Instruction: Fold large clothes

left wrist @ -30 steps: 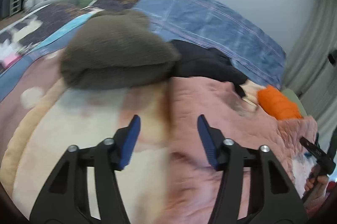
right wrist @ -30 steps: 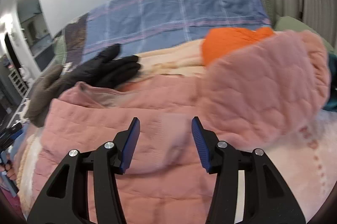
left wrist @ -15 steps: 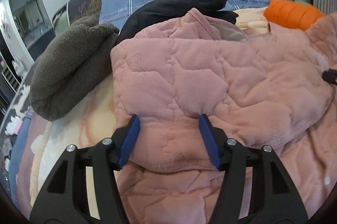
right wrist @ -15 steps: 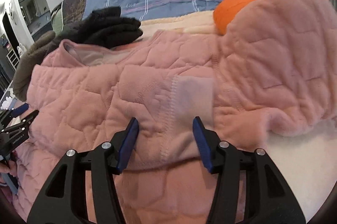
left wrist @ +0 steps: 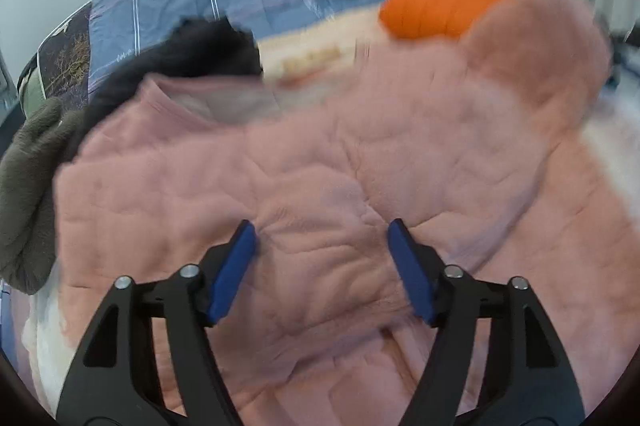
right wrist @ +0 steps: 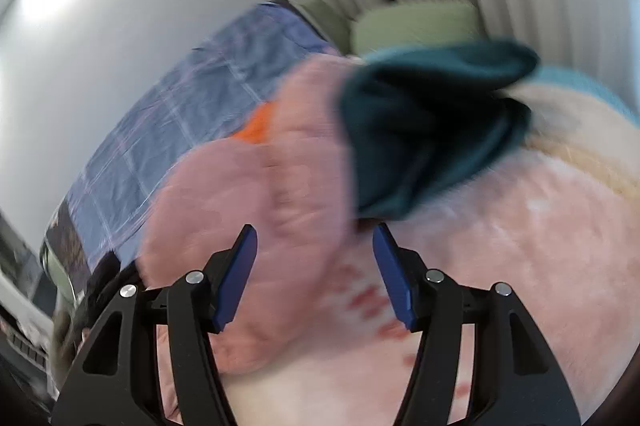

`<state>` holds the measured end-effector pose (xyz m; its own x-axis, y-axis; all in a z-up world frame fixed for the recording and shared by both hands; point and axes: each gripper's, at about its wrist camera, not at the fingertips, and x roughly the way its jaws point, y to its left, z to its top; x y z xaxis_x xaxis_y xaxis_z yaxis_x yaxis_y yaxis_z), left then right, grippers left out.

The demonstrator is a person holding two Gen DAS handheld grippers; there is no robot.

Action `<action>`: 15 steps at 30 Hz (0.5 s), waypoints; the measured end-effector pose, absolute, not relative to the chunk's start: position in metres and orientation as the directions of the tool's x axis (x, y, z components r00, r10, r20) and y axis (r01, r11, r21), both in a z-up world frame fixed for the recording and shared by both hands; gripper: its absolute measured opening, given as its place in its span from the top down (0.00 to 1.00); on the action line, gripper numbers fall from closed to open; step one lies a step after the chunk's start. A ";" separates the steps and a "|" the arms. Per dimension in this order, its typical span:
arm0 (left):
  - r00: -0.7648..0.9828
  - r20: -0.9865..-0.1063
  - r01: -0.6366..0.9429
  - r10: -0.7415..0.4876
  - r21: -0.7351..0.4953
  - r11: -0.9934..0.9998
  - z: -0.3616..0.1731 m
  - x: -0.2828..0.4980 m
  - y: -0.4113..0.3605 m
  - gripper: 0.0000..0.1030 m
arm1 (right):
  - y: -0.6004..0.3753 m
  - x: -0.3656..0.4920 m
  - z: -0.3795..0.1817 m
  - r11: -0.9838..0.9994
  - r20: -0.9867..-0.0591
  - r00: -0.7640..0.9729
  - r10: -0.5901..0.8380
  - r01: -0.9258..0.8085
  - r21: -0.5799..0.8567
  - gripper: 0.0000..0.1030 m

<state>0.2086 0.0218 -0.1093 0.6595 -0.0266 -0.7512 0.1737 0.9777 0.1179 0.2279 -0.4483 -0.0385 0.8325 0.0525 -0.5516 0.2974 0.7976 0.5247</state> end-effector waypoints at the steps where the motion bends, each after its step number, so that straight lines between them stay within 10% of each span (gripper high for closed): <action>1: 0.660 -0.750 0.167 -0.041 0.093 0.982 -0.116 0.210 0.025 0.25 | -0.456 0.231 -0.047 0.769 -0.555 0.828 0.085 0.299 0.565 0.41; 10: 0.669 -0.740 0.159 -0.072 0.049 0.986 -0.120 0.216 0.031 0.24 | -0.435 0.266 -0.046 0.764 -0.515 0.843 0.152 0.231 0.603 0.44; 15: 0.674 -0.734 0.158 -0.079 0.038 0.987 -0.115 0.212 0.032 0.24 | -0.443 0.274 -0.034 0.648 -0.467 0.858 0.213 0.233 0.725 0.85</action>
<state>0.2117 0.0321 -0.1150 0.6744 -0.0794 -0.7341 0.1575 0.9868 0.0380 0.2743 -0.4428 -0.0336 0.8584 0.2129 -0.4668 0.2334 0.6481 0.7249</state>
